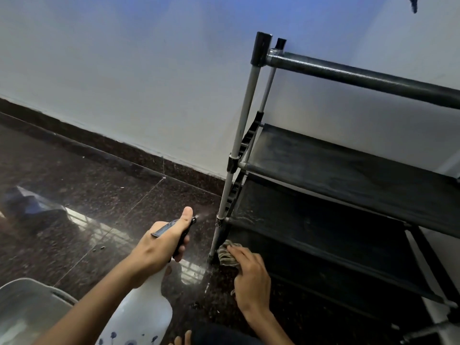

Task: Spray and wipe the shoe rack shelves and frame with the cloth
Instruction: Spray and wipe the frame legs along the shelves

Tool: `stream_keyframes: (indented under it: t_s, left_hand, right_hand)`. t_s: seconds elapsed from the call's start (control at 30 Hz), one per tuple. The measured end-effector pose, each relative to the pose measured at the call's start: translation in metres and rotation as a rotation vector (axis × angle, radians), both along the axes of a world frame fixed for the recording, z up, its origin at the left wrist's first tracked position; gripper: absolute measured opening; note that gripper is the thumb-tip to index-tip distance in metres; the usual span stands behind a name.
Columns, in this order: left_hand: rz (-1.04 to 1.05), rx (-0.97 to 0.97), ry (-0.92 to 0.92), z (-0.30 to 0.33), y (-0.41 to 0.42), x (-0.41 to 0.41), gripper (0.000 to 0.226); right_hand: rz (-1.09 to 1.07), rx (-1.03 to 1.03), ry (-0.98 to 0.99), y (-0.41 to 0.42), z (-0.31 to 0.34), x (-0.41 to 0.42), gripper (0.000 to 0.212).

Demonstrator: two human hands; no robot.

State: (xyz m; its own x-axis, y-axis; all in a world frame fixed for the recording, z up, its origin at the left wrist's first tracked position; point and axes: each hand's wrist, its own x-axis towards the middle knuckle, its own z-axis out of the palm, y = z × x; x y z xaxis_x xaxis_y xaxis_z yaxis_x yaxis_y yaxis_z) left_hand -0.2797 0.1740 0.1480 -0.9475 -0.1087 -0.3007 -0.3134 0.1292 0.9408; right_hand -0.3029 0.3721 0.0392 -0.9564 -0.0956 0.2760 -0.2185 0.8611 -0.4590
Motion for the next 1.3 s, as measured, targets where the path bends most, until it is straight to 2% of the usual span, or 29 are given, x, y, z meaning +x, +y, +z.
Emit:
stream_keyframes:
  t_s: [0.2,0.33,0.5,0.67,0.77,0.87,0.97,1.03,1.1,1.17,1.23,1.3]
  left_hand:
    - [0.107,-0.020,0.020,-0.010,0.009,-0.002,0.069]
    - [0.059,-0.019,0.057,-0.012,0.011,-0.002,0.076]
    - [0.083,-0.001,0.044,-0.014,0.017,0.003,0.065]
    - [0.051,0.032,0.028,-0.023,0.016,0.005,0.066]
    - [0.074,0.047,0.035,-0.035,0.014,0.006,0.066]
    - [0.073,0.055,0.052,-0.048,0.014,0.007,0.065]
    - [0.033,0.051,0.073,-0.060,0.009,0.005,0.068]
    - [0.013,0.040,0.126,-0.072,0.005,0.003,0.073]
    - [0.010,0.049,0.166,-0.091,-0.001,-0.004,0.076]
    - [0.100,0.095,0.179,-0.121,-0.009,-0.011,0.074]
    - [0.198,0.116,0.177,-0.153,-0.015,-0.013,0.067]
    - [0.206,0.080,0.138,-0.177,-0.021,-0.024,0.061]
  right_hand:
    - [-0.064,-0.062,-0.044,0.008,0.000,-0.001,0.075]
    - [-0.029,-0.094,-0.028,0.004,0.002,0.003,0.074]
    - [-0.003,-0.098,-0.044,0.001,0.001,0.012,0.076]
    - [0.003,-0.091,-0.029,0.002,-0.006,0.015,0.074]
    - [0.001,-0.124,0.055,-0.002,-0.005,0.011,0.072]
    - [0.023,-0.126,0.250,-0.009,0.000,-0.001,0.065]
    - [0.093,-0.044,0.488,-0.022,0.003,-0.023,0.051]
    - [0.134,0.070,0.567,-0.032,0.000,-0.038,0.042]
    - [0.187,0.196,0.547,-0.038,-0.006,-0.048,0.038]
    - [0.223,0.280,0.466,-0.041,-0.024,-0.051,0.039]
    - [0.240,0.299,0.388,-0.038,-0.041,-0.044,0.042]
    - [0.259,0.233,0.436,-0.032,-0.048,-0.040,0.034]
